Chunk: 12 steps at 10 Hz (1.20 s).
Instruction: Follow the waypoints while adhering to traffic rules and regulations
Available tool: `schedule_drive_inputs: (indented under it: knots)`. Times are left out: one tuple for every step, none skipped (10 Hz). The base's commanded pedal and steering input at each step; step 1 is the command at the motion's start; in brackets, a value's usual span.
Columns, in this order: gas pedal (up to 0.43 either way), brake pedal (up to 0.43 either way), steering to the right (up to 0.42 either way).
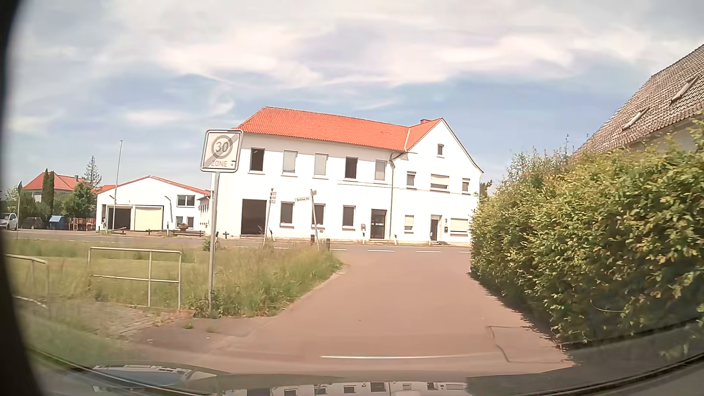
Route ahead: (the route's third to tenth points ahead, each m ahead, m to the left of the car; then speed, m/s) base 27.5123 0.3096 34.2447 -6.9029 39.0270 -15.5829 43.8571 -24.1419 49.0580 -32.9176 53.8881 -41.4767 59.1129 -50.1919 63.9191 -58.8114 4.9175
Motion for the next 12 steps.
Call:
schedule_drive_inputs:
  knots:
    - [0.287, 0.000, 0.081]
    - [0.287, 0.000, 0.063]
    - [0.280, 0.000, 0.048]
    - [0.280, 0.000, 0.037]
    - [0.268, 0.000, 0.035]
    - [0.260, 0.000, 0.035]
    - [0.248, 0.000, 0.034]
    - [0.248, 0.000, 0.034]
    - [0.240, 0.000, 0.034]
    - [0.209, 0.000, 0.033]
    - [0.157, 0.000, 0.031]
    - [0.110, 0.000, 0.026]
